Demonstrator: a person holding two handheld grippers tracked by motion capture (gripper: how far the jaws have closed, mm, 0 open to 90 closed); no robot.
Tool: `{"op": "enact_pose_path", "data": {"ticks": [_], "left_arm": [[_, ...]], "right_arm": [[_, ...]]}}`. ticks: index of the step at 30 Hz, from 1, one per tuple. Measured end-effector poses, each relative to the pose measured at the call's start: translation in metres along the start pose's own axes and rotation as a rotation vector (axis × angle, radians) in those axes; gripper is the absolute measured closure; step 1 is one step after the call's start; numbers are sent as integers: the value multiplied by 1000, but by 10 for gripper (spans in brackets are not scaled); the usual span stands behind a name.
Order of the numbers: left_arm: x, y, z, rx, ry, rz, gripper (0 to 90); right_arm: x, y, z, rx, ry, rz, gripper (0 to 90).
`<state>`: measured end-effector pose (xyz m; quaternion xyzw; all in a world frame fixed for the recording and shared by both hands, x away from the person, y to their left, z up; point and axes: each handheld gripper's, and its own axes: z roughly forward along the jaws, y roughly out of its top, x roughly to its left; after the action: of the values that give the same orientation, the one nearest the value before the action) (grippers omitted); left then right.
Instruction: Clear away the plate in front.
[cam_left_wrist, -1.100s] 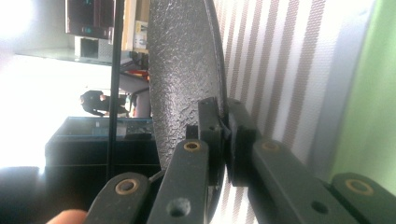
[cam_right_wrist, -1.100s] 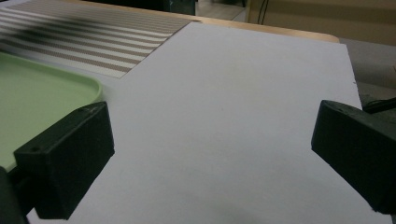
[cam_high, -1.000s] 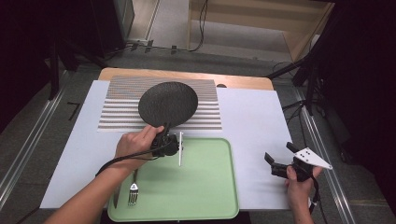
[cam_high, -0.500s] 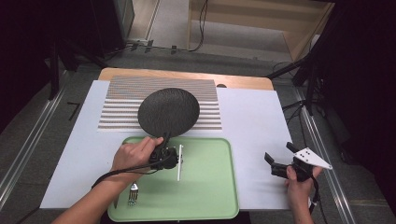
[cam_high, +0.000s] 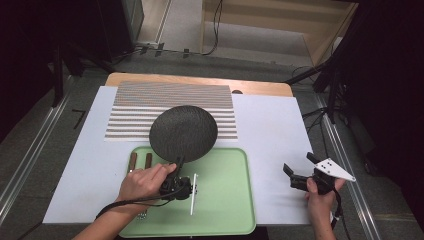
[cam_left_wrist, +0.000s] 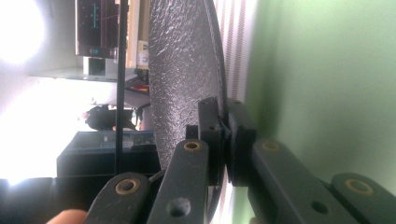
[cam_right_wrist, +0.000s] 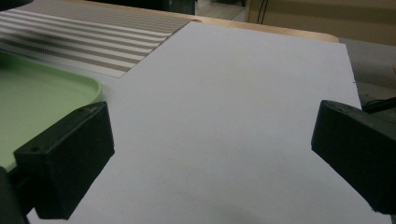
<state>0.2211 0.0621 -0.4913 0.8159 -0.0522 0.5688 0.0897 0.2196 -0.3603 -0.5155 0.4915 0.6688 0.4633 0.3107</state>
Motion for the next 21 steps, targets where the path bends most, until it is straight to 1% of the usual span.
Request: {"op": "enact_pose_path", "data": {"ticks": [5,9,11,12,15,17,21], "left_arm": [[-9,1,-11,-10,-3,-2,868],[-15,3,-18,-15,-9,7,868],[-19,4,-22,-22,-8,15,868],[-21,5,-25,-17,-12,23,868],[-29,7,-34,-31,-24,38,868],[-34,8,-39,-38,-33,36,867],[-42,11,-48,-41,-31,54,867]], "right_arm": [[0,0,0,0,1,-3,0],[0,0,0,0,0,-1,0],[0,0,0,0,1,-4,0],[0,0,0,0,1,-4,0],[0,0,0,0,0,0,0],[0,0,0,0,0,-3,0],[0,0,0,1,0,-5,0]]}}
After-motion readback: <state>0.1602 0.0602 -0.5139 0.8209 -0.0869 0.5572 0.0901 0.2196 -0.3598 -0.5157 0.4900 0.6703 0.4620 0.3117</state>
